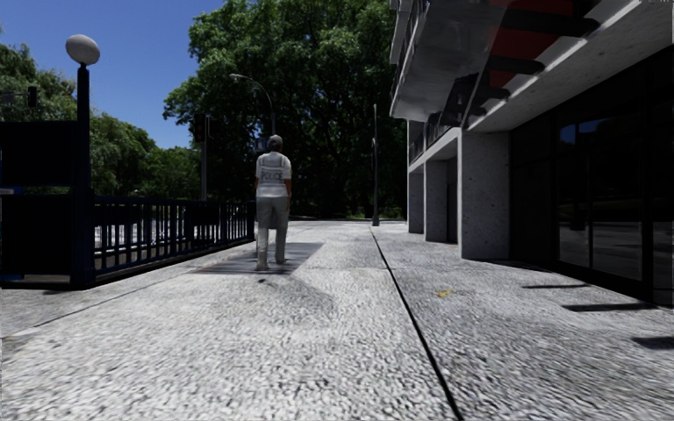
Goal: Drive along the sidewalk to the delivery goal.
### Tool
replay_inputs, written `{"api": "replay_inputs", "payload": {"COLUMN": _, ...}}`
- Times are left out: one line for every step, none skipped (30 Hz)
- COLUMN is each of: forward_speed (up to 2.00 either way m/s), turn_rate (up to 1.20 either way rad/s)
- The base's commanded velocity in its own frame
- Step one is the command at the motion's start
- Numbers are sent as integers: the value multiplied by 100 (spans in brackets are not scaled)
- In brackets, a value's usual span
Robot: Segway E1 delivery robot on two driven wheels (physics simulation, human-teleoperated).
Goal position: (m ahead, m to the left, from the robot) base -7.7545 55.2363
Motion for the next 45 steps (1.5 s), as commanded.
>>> {"api": "replay_inputs", "payload": {"forward_speed": 200, "turn_rate": -26}}
{"api": "replay_inputs", "payload": {"forward_speed": 200, "turn_rate": -31}}
{"api": "replay_inputs", "payload": {"forward_speed": 200, "turn_rate": -36}}
{"api": "replay_inputs", "payload": {"forward_speed": 200, "turn_rate": -37}}
{"api": "replay_inputs", "payload": {"forward_speed": 200, "turn_rate": -37}}
{"api": "replay_inputs", "payload": {"forward_speed": 200, "turn_rate": -37}}
{"api": "replay_inputs", "payload": {"forward_speed": 200, "turn_rate": -37}}
{"api": "replay_inputs", "payload": {"forward_speed": 200, "turn_rate": -37}}
{"api": "replay_inputs", "payload": {"forward_speed": 200, "turn_rate": -37}}
{"api": "replay_inputs", "payload": {"forward_speed": 200, "turn_rate": -37}}
{"api": "replay_inputs", "payload": {"forward_speed": 200, "turn_rate": -37}}
{"api": "replay_inputs", "payload": {"forward_speed": 200, "turn_rate": -37}}
{"api": "replay_inputs", "payload": {"forward_speed": 200, "turn_rate": -37}}
{"api": "replay_inputs", "payload": {"forward_speed": 200, "turn_rate": -37}}
{"api": "replay_inputs", "payload": {"forward_speed": 200, "turn_rate": -37}}
{"api": "replay_inputs", "payload": {"forward_speed": 200, "turn_rate": -23}}
{"api": "replay_inputs", "payload": {"forward_speed": 200, "turn_rate": 0}}
{"api": "replay_inputs", "payload": {"forward_speed": 200, "turn_rate": 0}}
{"api": "replay_inputs", "payload": {"forward_speed": 200, "turn_rate": 0}}
{"api": "replay_inputs", "payload": {"forward_speed": 200, "turn_rate": -3}}
{"api": "replay_inputs", "payload": {"forward_speed": 200, "turn_rate": -3}}
{"api": "replay_inputs", "payload": {"forward_speed": 200, "turn_rate": -7}}
{"api": "replay_inputs", "payload": {"forward_speed": 200, "turn_rate": -11}}
{"api": "replay_inputs", "payload": {"forward_speed": 200, "turn_rate": -12}}
{"api": "replay_inputs", "payload": {"forward_speed": 200, "turn_rate": -12}}
{"api": "replay_inputs", "payload": {"forward_speed": 200, "turn_rate": -13}}
{"api": "replay_inputs", "payload": {"forward_speed": 200, "turn_rate": -13}}
{"api": "replay_inputs", "payload": {"forward_speed": 200, "turn_rate": -13}}
{"api": "replay_inputs", "payload": {"forward_speed": 200, "turn_rate": -13}}
{"api": "replay_inputs", "payload": {"forward_speed": 200, "turn_rate": -13}}
{"api": "replay_inputs", "payload": {"forward_speed": 200, "turn_rate": -13}}
{"api": "replay_inputs", "payload": {"forward_speed": 200, "turn_rate": -13}}
{"api": "replay_inputs", "payload": {"forward_speed": 200, "turn_rate": -13}}
{"api": "replay_inputs", "payload": {"forward_speed": 200, "turn_rate": -13}}
{"api": "replay_inputs", "payload": {"forward_speed": 200, "turn_rate": -13}}
{"api": "replay_inputs", "payload": {"forward_speed": 200, "turn_rate": -13}}
{"api": "replay_inputs", "payload": {"forward_speed": 200, "turn_rate": -13}}
{"api": "replay_inputs", "payload": {"forward_speed": 200, "turn_rate": -13}}
{"api": "replay_inputs", "payload": {"forward_speed": 200, "turn_rate": -13}}
{"api": "replay_inputs", "payload": {"forward_speed": 200, "turn_rate": -13}}
{"api": "replay_inputs", "payload": {"forward_speed": 200, "turn_rate": -13}}
{"api": "replay_inputs", "payload": {"forward_speed": 200, "turn_rate": -13}}
{"api": "replay_inputs", "payload": {"forward_speed": 200, "turn_rate": -13}}
{"api": "replay_inputs", "payload": {"forward_speed": 200, "turn_rate": -13}}
{"api": "replay_inputs", "payload": {"forward_speed": 200, "turn_rate": -10}}
